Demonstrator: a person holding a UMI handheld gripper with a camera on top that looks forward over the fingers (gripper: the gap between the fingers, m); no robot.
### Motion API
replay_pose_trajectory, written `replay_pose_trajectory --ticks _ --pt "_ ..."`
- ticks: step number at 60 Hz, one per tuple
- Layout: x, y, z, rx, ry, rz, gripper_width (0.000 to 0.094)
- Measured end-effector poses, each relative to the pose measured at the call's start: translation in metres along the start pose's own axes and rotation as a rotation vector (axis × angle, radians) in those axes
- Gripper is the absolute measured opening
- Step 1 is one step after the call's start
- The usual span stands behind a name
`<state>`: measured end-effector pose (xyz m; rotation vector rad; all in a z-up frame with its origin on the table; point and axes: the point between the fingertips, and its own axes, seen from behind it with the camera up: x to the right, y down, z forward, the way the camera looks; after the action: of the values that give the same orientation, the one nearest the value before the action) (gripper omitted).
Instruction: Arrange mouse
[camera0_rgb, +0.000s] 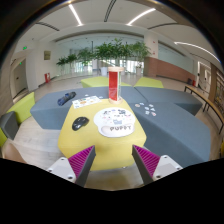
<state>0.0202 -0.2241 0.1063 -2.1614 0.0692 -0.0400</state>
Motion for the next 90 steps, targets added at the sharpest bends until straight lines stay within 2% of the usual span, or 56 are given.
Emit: replay_pose_trajectory --ticks 13,26,39,47,61,64,66,67,68,69,75,82,85,90 --pt "0.004 0.003 0.022 0.016 -0.038 -0.008 0.0816" --pt "-0.078 -0.004 0.083 -0.002 -0.200 -0.011 0.0817" --pt "-0.152 -0.013 0.158 -0.031 -0.295 -0.045 0.0816" --pt "-0.185 -0.018 0.193 -0.055 -0.306 -0.063 0.0814" --pt "-0.193 -0.041 0.249 -0.058 -0.207 -0.090 0.0810" --pt "-0.194 -0.045 0.260 -0.057 -0.187 -0.098 0.0781" --pt "-0.193 -0.047 0.267 -0.056 -0.176 -0.102 0.0724" --pt "-0.192 -0.047 0.270 -0.055 -0.169 -0.104 0.0742" --pt "-0.190 -0.048 0.273 -0.053 -0.156 -0.106 0.0577" --pt "-0.189 -0.047 0.275 -0.055 -0.150 -0.108 0.0563" --pt "-0.191 -0.048 0.275 -0.046 -0.142 -0.138 0.0508" --pt "-0.210 -0.053 0.256 -0.059 -0.264 -0.094 0.0452" --pt "-0.203 -0.080 0.243 -0.008 -0.281 -0.087 0.0448" --pt "-0.168 -0.141 0.220 0.113 -0.233 -0.115 0.0431"
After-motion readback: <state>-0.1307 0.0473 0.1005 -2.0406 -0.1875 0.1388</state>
